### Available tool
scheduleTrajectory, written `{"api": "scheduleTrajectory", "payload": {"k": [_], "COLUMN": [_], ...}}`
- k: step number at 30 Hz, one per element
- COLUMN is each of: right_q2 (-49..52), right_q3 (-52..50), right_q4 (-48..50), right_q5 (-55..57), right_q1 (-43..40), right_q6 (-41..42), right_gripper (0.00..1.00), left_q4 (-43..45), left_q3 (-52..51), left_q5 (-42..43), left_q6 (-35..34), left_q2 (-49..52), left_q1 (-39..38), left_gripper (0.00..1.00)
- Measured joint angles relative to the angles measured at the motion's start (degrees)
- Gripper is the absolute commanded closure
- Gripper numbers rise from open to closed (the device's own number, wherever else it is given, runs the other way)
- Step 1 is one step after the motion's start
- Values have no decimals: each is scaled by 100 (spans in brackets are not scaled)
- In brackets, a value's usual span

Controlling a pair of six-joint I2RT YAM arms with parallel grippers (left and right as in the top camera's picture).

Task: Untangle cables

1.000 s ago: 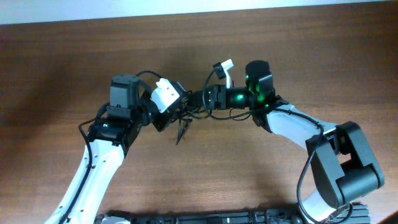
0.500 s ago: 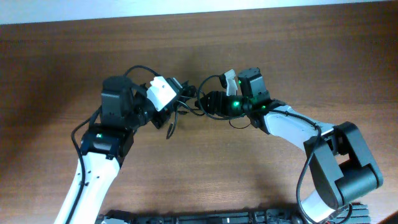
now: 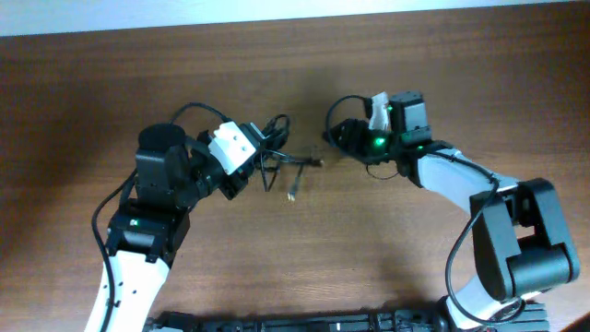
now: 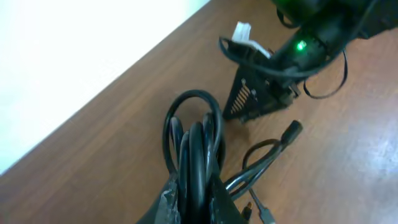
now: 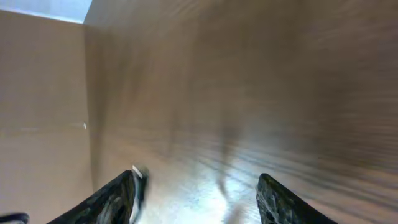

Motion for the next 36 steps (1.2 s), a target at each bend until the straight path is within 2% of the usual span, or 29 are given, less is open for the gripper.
{"api": "scheduleTrajectory", "payload": {"k": [4, 8, 12, 14, 20, 23, 30, 36], "right_q2": [0, 0, 2, -2, -4, -4, -4, -2], "right_q3": [-2, -9, -50, -55, -50, -50, -50, -72], "right_q4": [0, 221, 1845, 2354, 4463, 4531, 4028, 4404], "right_q5": [9, -645, -2253, -2699, -3344, -3314, -2691, -2448], "right_q1": [-166, -507, -566, -457, 315, 723, 1259, 1325], "right_q6": [-90, -155, -87, 94, 1648, 2055, 2271, 2402], "right_gripper": [25, 25, 30, 34, 46, 48, 48, 53], "left_q4": [-146, -146, -164, -175, -190, -190, -186, -306], "left_q3": [0, 0, 0, 2, 0, 2, 0, 35], "left_q5": [0, -2, 0, 0, 0, -2, 0, 179], "left_q6": [-22, -22, -24, -24, -28, -42, -44, -48], "left_q2": [0, 0, 28, 181, 697, 717, 721, 721], "left_q1": [0, 0, 0, 0, 0, 0, 11, 70], "left_gripper": [100, 100, 100, 100, 100, 100, 100, 100]}}
